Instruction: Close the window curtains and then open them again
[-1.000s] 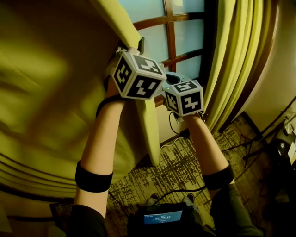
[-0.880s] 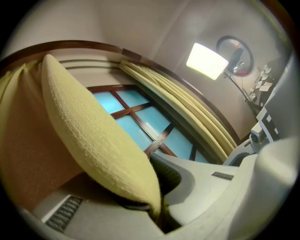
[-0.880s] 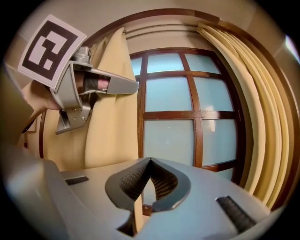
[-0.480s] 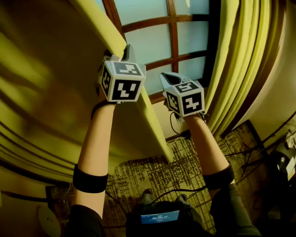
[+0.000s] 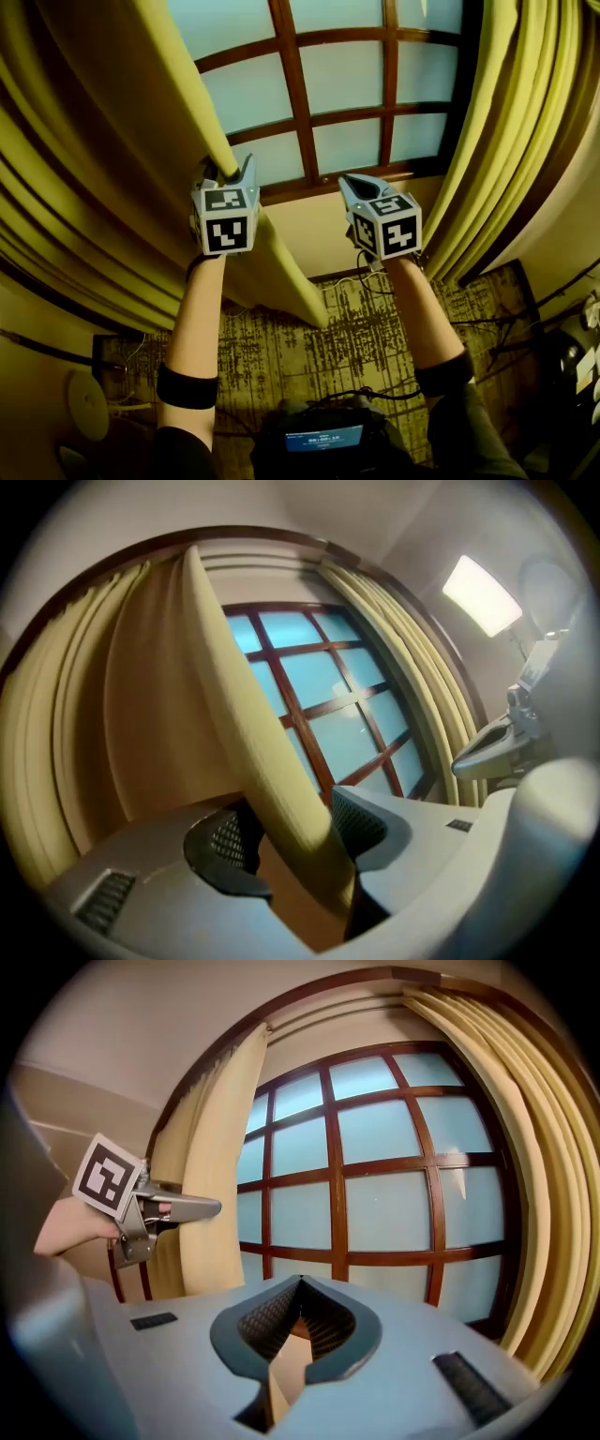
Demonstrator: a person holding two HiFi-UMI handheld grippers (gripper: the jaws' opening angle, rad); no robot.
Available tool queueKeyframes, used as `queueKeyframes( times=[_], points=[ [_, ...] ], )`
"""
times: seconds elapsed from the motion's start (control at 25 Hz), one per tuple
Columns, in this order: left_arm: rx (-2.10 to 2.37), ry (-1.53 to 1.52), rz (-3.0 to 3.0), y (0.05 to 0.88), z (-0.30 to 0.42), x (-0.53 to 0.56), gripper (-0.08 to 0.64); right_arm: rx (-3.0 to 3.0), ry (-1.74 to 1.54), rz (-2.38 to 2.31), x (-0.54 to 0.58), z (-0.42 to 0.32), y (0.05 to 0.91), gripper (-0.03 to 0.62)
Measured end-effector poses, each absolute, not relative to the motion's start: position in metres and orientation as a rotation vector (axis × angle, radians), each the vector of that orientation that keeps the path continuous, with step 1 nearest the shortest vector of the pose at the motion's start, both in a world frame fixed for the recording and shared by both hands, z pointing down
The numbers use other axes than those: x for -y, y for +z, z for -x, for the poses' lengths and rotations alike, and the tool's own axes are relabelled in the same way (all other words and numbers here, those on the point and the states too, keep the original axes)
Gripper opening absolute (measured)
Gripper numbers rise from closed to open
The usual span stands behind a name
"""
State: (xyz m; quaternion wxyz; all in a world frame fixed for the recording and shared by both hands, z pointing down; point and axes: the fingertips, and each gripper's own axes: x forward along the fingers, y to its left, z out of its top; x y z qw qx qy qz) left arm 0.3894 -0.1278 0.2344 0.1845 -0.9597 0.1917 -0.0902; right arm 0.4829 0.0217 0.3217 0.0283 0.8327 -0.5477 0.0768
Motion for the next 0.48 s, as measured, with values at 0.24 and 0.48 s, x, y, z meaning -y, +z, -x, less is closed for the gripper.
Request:
queueKeyframes(
  times=[0.24, 0.48],
  points=[
    [-0.489, -0.381, 2.827, 0.307, -0.31, 0.145, 0.224, 1.654, 0.305, -2.575, -0.016, -0.432, 0.353, 0.006],
    [-0.409, -0.479, 2.872, 0.364, -0.244, 0.172, 0.222, 1.62, 0.413, -2.544, 0.01, -0.373, 0.403, 0.006]
  ],
)
